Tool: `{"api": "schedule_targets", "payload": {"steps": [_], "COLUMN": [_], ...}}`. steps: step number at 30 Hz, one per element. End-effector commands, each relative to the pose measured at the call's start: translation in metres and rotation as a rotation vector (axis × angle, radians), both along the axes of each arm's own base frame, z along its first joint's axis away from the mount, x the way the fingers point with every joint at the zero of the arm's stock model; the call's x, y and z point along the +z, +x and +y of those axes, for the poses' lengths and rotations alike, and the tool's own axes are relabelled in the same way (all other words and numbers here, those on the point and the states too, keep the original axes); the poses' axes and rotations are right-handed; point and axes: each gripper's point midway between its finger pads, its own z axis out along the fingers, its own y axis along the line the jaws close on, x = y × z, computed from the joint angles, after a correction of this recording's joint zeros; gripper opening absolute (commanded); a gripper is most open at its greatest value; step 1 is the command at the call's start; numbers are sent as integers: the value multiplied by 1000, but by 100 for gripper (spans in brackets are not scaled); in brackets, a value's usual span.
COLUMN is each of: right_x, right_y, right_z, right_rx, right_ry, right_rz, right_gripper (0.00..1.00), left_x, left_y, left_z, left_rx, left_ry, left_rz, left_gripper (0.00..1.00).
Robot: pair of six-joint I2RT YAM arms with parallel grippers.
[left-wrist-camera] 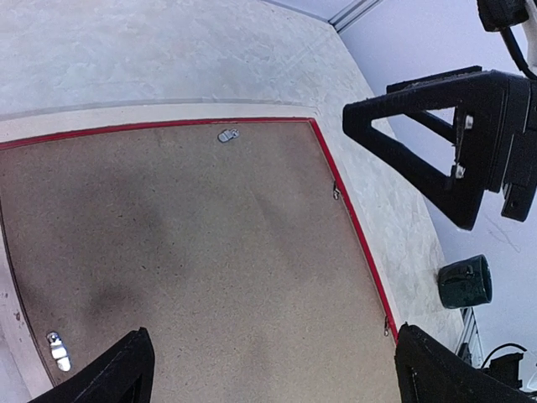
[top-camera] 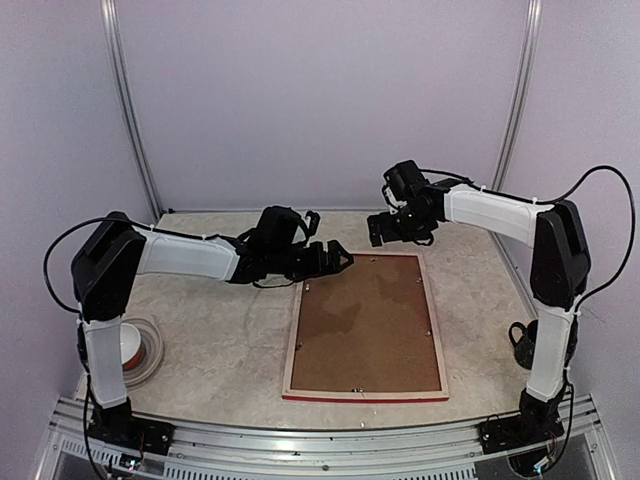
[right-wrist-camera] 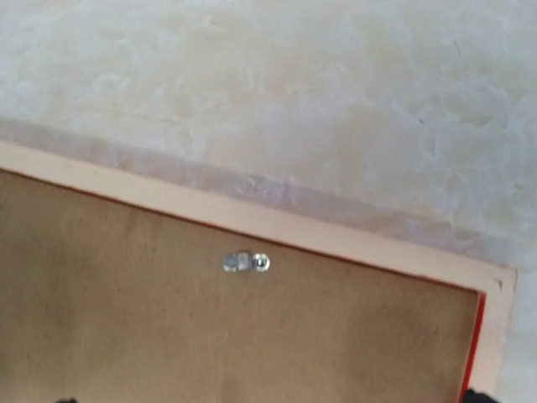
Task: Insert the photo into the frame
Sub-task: Press the fastener onto the backboard.
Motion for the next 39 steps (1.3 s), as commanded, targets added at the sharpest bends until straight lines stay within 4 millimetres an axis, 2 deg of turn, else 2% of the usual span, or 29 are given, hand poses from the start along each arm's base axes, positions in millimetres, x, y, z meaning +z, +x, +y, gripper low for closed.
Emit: {"api": "schedule_targets", "payload": {"steps": [1,5,10,16,23,39], "right_x": [4,6,-9,-24,-35,-34], "right_y": [16,32,51,67,70,69], "right_z": [-6,-8,-5,-3,-5,-1], "right_rx": [-25,-45,-42,-55,-67,-38], "right_ry": [-15,-58,-130,-163,-187,-169], "right_rz": [-33,-69,-56,-55,-50,-52], "right_gripper": [99,99,99,99,99,99], "left_x": [0,-2,-2,3,7,9], "left_y": [-1,3,7,4,-2,-8], "left_z": [11,21,32,35,35,36], "left_rx": [33,70,99,102,96,91], "left_ry": [22,40,37,28,3,17], "left_rz": [-3,-1,6,2,13,17], "left_gripper": [99,99,99,99,99,99]}}
